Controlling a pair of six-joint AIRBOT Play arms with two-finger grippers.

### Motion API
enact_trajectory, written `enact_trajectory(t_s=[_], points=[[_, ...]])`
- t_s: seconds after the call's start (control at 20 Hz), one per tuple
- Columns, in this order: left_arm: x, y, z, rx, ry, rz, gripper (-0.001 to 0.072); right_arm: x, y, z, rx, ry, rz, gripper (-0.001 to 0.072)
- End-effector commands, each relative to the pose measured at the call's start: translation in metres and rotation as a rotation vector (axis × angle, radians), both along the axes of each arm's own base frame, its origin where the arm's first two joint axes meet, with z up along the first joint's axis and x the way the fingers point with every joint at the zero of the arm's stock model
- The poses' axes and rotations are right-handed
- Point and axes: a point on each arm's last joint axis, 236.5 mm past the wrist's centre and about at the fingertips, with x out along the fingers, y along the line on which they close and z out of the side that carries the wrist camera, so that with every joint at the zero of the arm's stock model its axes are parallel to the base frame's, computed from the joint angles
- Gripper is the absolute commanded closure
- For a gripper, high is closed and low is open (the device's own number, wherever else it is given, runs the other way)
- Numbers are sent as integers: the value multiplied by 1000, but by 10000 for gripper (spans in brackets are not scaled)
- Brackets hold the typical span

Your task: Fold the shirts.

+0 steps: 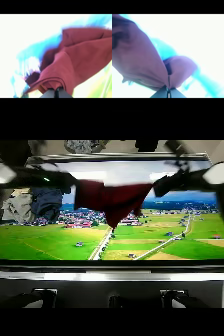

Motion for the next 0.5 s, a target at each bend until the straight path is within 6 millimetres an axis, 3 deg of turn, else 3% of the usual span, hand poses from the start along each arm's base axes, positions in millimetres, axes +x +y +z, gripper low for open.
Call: enact_trajectory(t_s=[0.0,0.1,0.2,0.3,0.4,0.45], points=[[-80,59,177,-128,-422,197,681,-88,-28,207,2,-596,-119,672],[-133,75,222,-193,-526,235,681,-150,-30,257,37,-740,-127,672],[-172,77,240,-243,-557,230,680,-189,-28,264,61,-744,-115,672],[-191,76,238,-229,-544,215,680,-207,-22,248,60,-666,-89,672],[-196,71,209,-164,-446,181,680,-215,-16,213,18,-524,-42,672],[-194,68,185,-116,-364,161,680,-216,-13,189,-18,-430,-13,672]])
